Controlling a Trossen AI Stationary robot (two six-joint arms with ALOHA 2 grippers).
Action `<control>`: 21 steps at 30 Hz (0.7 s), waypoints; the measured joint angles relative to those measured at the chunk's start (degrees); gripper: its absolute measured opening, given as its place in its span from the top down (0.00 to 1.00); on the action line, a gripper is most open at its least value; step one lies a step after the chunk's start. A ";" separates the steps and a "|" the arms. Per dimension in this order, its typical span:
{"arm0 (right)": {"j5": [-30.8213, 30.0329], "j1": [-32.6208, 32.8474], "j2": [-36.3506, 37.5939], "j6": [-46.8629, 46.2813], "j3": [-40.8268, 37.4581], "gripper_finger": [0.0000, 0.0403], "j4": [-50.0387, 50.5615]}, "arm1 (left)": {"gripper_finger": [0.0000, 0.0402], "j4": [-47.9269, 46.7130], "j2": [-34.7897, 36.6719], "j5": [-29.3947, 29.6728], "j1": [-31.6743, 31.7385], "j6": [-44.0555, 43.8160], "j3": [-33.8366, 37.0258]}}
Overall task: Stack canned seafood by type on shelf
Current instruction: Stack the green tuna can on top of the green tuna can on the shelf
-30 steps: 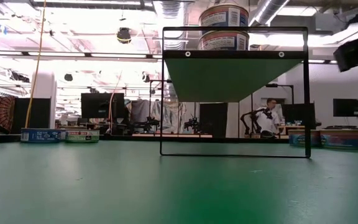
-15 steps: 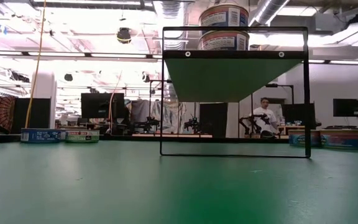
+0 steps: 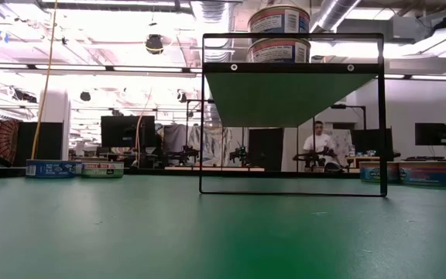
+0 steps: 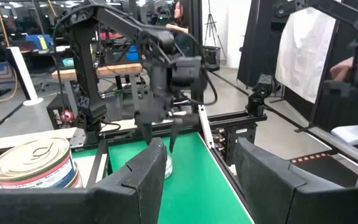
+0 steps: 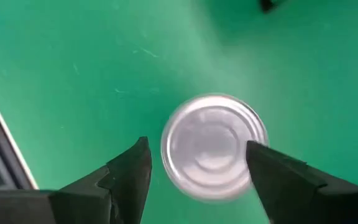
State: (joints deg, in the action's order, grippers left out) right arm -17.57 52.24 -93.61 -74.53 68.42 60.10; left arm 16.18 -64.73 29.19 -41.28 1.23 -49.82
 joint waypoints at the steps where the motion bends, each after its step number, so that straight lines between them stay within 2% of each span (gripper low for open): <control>1: -0.38 0.90 1.02 -2.96 -0.07 0.29 1.05 | 0.55 -0.06 0.00 0.00 0.00 0.00 0.00; 6: -4.52 6.66 6.51 -21.45 -5.05 0.29 -0.72 | 0.55 -0.24 -0.02 -0.07 0.00 0.00 0.00; 9: -5.28 10.20 6.32 -27.59 -8.10 0.29 -3.80 | 0.55 -0.30 -0.02 -0.07 0.00 0.00 0.01; 14: -5.34 13.75 1.42 -29.15 -9.45 0.29 -4.87 | 0.55 -0.59 -0.04 -0.07 0.00 -0.57 0.39; 21: -5.13 14.52 -2.72 -30.78 -9.87 0.29 -4.35 | 0.55 -0.46 -0.04 -0.07 0.00 -1.22 0.42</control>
State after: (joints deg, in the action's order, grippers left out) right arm -22.70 66.77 -96.34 -105.30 58.55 55.76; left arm 15.73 -64.77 29.12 -41.28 0.02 -49.41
